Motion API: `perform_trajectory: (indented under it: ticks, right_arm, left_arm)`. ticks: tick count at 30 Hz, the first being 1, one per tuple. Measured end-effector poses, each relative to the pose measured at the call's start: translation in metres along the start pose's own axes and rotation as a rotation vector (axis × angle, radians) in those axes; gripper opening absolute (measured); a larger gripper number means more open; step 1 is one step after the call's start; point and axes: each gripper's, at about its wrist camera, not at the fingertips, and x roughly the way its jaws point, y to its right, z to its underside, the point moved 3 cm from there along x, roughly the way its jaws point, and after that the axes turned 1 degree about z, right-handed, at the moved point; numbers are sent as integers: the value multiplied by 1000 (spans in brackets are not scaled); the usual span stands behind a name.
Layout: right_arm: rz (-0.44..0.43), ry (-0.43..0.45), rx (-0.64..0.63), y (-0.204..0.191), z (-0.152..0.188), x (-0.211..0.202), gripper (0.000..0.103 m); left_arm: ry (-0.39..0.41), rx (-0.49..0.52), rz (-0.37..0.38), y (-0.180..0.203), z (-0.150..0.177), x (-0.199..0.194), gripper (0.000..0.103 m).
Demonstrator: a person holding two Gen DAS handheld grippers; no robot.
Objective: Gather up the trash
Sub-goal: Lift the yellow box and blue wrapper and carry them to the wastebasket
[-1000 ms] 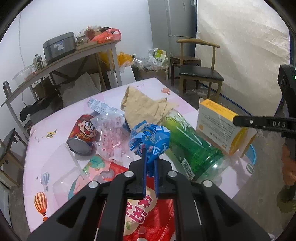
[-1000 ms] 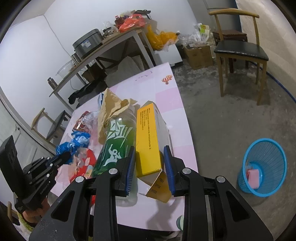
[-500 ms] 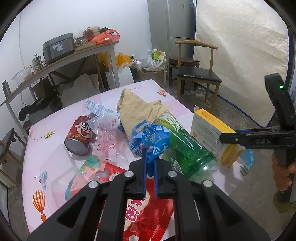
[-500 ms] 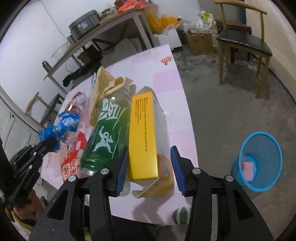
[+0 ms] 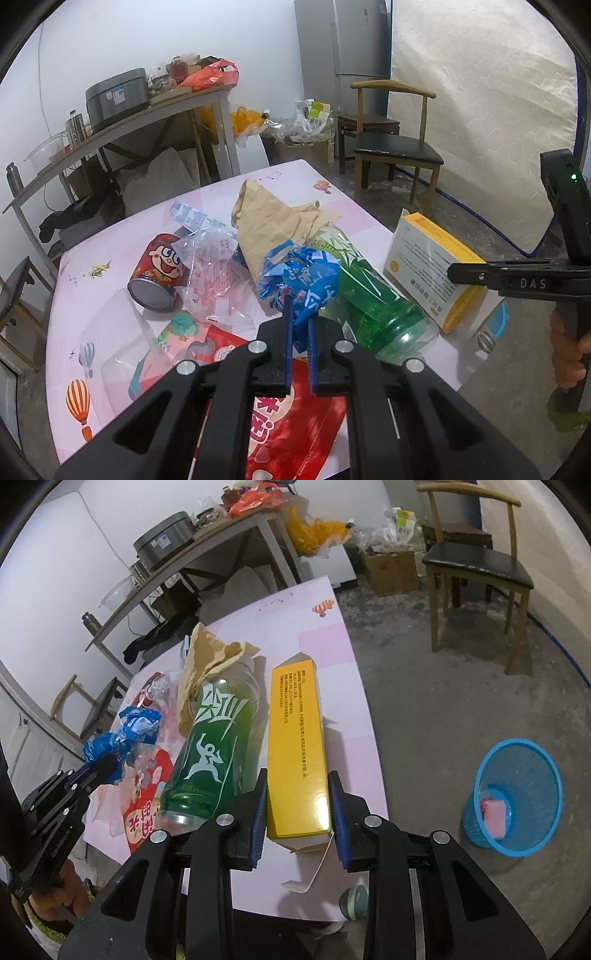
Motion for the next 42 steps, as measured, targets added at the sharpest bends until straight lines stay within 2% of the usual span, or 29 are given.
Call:
perform_trajectory:
  ticks: [26, 35, 42]
  right_arm:
    - [12, 91, -37, -16, 2, -42, 28]
    - [20, 149, -25, -10, 3, -67, 28]
    - [53, 192, 11, 11, 6, -91, 28]
  left_arm:
    - [79, 8, 13, 10, -12, -26, 6]
    - [125, 30, 56, 31, -26, -38, 6]
    - [155, 55, 135, 61, -42, -41, 6]
